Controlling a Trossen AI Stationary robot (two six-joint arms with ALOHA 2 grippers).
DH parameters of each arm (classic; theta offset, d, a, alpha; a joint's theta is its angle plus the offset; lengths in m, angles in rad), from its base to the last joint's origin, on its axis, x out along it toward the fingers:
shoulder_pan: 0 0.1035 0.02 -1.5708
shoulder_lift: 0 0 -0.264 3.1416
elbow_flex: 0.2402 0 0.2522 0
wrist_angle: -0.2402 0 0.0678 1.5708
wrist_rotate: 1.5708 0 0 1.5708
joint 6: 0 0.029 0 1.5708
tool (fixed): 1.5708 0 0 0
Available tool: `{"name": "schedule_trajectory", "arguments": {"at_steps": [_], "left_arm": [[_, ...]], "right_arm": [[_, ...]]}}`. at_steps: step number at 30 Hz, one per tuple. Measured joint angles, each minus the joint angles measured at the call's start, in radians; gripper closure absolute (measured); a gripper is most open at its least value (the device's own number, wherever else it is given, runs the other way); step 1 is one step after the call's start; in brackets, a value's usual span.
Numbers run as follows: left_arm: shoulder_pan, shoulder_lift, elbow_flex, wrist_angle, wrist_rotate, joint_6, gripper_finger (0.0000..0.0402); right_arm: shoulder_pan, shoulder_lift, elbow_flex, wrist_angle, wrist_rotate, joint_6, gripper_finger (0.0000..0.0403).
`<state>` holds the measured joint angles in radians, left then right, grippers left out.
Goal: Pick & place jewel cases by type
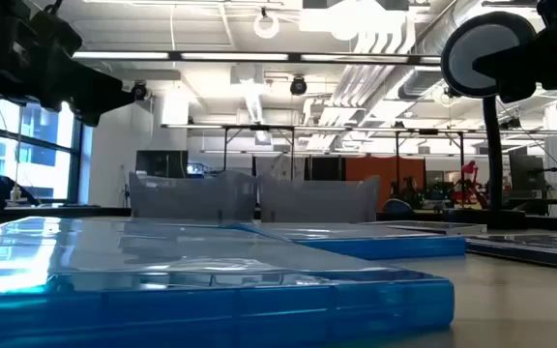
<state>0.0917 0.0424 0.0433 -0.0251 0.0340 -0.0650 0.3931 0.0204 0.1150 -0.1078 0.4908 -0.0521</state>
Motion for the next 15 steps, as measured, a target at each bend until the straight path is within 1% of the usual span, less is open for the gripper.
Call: {"name": "schedule_trajectory", "arguments": {"at_steps": [15], "left_arm": [[0.0, 0.0, 0.0, 0.0, 0.0, 0.0, 0.0215]], "right_arm": [[0.0, 0.0, 0.0, 0.0, 0.0, 0.0, 0.0401]]}}
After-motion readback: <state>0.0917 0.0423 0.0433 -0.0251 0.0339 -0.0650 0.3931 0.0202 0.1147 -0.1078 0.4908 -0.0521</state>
